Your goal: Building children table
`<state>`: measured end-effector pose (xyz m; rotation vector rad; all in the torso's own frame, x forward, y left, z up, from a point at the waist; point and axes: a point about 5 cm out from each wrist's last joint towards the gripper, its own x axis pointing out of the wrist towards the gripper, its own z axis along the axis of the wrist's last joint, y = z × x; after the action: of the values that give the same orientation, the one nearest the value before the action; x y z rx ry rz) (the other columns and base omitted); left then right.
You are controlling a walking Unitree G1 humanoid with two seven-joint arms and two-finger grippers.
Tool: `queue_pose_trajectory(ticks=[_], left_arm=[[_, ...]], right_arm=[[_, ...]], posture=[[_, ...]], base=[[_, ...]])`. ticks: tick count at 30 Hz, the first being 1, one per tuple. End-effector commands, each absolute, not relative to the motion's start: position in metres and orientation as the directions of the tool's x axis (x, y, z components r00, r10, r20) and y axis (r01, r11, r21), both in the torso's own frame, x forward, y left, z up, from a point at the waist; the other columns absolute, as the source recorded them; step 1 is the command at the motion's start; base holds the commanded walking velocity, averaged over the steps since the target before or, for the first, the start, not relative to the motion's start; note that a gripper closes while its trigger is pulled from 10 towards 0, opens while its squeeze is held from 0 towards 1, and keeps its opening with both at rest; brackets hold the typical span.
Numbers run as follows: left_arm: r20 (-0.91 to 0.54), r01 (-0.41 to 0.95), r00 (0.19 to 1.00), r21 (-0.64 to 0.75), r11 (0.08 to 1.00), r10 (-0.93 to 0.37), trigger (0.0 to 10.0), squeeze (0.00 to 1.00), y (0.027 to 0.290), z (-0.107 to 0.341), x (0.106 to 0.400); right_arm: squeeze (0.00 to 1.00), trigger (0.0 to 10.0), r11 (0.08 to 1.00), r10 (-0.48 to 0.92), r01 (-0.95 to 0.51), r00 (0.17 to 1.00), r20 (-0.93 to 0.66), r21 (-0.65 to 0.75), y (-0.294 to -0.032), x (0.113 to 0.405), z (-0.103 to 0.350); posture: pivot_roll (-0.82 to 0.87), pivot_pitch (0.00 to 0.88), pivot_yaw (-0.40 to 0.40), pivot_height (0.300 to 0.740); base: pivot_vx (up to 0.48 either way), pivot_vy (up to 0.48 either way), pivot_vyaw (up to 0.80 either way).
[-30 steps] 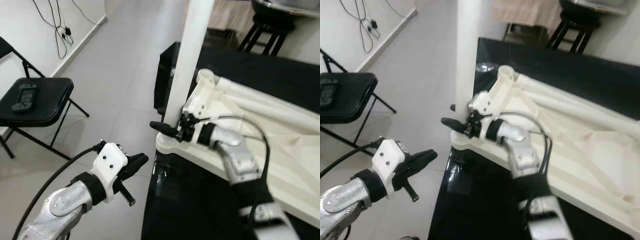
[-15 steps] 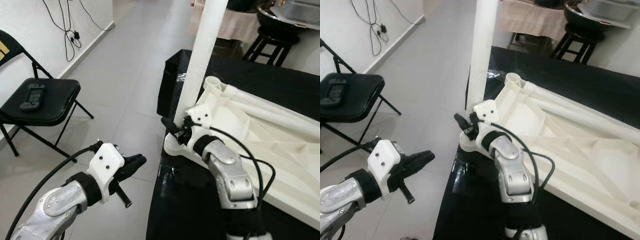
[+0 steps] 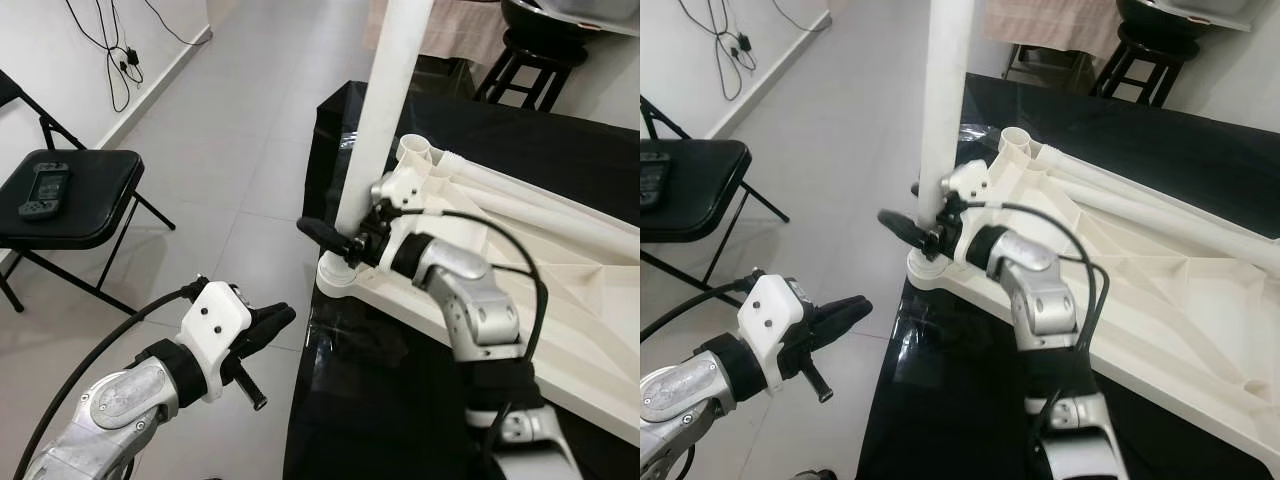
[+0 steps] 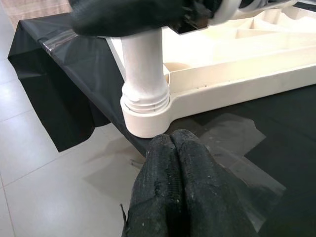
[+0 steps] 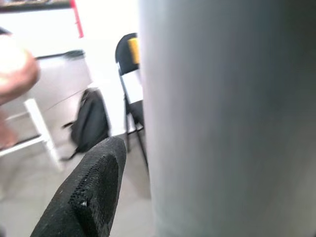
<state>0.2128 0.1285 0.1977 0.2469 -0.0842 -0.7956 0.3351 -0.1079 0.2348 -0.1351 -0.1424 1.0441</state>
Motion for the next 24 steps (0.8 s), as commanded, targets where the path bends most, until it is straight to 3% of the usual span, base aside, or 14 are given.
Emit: queue_pose_trajectory(ticks=[1, 3, 9, 18, 24], left_arm=[[-0.035, 0.708, 0.691, 0.232, 0.667, -0.722, 10.0, 0.0, 0.126, 0.194, 0.212], [-0.032, 0.707, 0.691, 0.234, 0.667, -0.722, 10.0, 0.0, 0.125, 0.194, 0.212], [-0.031, 0.71, 0.689, 0.231, 0.666, -0.724, 10.0, 0.0, 0.123, 0.195, 0.211], [-0.033, 0.709, 0.69, 0.23, 0.666, -0.723, 10.0, 0.0, 0.123, 0.196, 0.211], [-0.043, 0.712, 0.689, 0.223, 0.666, -0.723, 10.0, 0.0, 0.124, 0.197, 0.205]], right_arm=[[0.0, 10.0, 0.427, 0.903, -0.888, 0.428, 0.035, -0.172, -0.101, 0.332, 0.229], [0.0, 10.0, 0.345, 0.937, -0.922, 0.35, 0.001, -0.178, -0.102, 0.337, 0.225], [0.0, 10.0, 0.373, 0.926, -0.915, 0.378, 0.002, -0.154, -0.108, 0.356, 0.219], [0.0, 10.0, 0.357, 0.933, -0.924, 0.36, 0.004, -0.135, -0.115, 0.362, 0.214], [0.0, 10.0, 0.292, 0.955, -0.945, 0.296, -0.008, -0.146, -0.12, 0.366, 0.212]], posture=[[0.1, 0.2, -0.131, 0.74], [0.11, 0.203, -0.129, 0.74], [0.11, 0.208, -0.129, 0.74], [0.12, 0.217, -0.128, 0.74], [0.15, 0.272, -0.113, 0.74]], base=[[0.0, 0.0, 0.0], [0.0, 0.0, 0.0], [0.0, 0.0, 0.0], [0.0, 0.0, 0.0], [0.0, 0.0, 0.0]])
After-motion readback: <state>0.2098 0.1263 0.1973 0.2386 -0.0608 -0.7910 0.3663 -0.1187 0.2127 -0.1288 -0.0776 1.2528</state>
